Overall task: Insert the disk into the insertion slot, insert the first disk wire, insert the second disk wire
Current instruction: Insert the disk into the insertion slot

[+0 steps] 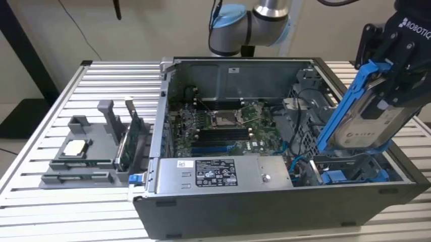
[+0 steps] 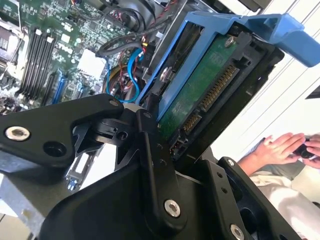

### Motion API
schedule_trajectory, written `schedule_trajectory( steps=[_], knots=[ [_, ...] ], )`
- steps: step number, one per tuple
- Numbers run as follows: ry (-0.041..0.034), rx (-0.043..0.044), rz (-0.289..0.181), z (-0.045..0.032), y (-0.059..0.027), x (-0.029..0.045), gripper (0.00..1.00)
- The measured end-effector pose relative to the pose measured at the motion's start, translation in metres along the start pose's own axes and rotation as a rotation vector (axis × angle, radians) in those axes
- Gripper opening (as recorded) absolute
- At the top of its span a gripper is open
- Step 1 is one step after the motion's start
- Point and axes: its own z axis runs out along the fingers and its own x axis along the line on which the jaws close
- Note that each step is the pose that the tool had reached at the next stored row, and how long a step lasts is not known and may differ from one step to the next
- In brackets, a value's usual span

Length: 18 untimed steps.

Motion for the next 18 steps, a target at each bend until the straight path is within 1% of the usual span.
schedule_trajectory(
  steps=[18],
  knots=[
    [-0.0001, 0.0000, 0.000, 0.0066, -0.0004, 0.0000, 0.33]
  ],
)
